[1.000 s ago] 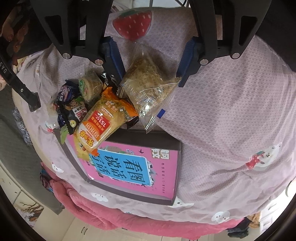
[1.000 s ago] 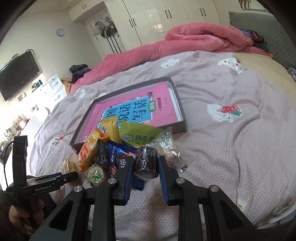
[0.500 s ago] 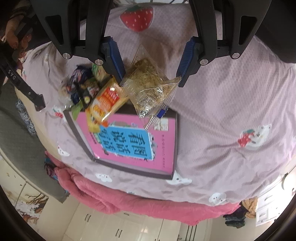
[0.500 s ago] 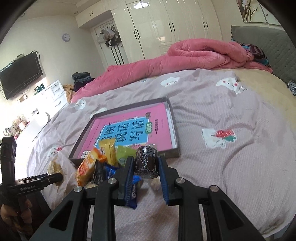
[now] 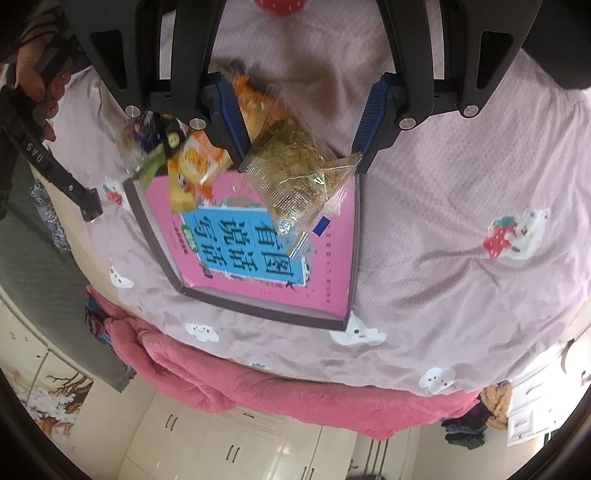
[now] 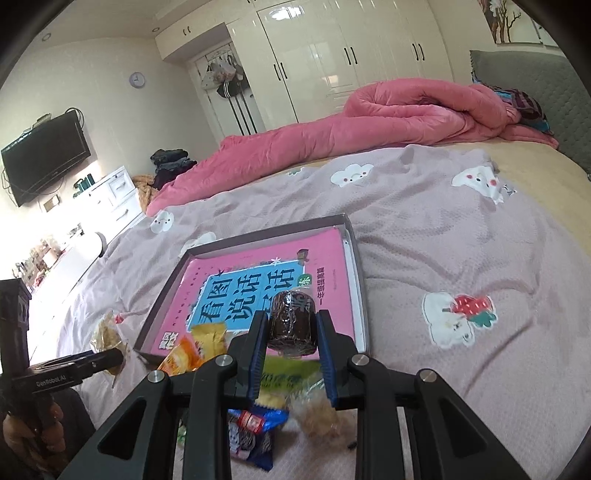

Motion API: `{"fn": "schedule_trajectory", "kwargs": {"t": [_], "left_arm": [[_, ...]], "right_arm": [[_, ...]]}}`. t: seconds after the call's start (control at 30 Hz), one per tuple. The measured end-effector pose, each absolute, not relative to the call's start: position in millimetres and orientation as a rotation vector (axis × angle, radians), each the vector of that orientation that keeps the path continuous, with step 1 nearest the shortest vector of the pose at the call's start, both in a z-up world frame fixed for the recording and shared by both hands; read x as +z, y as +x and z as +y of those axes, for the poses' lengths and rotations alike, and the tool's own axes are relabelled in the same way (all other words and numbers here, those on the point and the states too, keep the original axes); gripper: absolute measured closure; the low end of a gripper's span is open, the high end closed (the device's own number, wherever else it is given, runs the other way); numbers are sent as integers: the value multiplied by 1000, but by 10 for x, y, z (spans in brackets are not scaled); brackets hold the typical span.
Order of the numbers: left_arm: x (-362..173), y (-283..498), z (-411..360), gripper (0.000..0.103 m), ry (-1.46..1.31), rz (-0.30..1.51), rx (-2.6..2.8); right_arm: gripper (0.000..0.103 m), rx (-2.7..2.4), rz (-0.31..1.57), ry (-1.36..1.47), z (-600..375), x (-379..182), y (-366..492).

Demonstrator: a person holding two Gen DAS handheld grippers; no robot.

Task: Organize snacks
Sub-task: 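Carry the crisp bag with the left tool while the right tool carries the candy over the tray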

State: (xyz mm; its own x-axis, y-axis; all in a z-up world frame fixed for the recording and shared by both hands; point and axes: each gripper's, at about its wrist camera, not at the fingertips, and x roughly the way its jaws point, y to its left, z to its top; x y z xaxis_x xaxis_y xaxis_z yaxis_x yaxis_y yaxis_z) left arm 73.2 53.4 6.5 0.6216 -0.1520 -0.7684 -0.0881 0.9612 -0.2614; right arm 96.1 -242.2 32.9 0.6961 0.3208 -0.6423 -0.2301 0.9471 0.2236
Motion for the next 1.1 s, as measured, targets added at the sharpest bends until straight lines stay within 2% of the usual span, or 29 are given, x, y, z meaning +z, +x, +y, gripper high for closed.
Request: {"fn": "schedule_trajectory", "kwargs": {"t": [1.1], "left_arm": [[-318,1536,292,46,-168,976,-32]], "right_arm": [[76,293,847,129,-2417,-58,1478]]}}
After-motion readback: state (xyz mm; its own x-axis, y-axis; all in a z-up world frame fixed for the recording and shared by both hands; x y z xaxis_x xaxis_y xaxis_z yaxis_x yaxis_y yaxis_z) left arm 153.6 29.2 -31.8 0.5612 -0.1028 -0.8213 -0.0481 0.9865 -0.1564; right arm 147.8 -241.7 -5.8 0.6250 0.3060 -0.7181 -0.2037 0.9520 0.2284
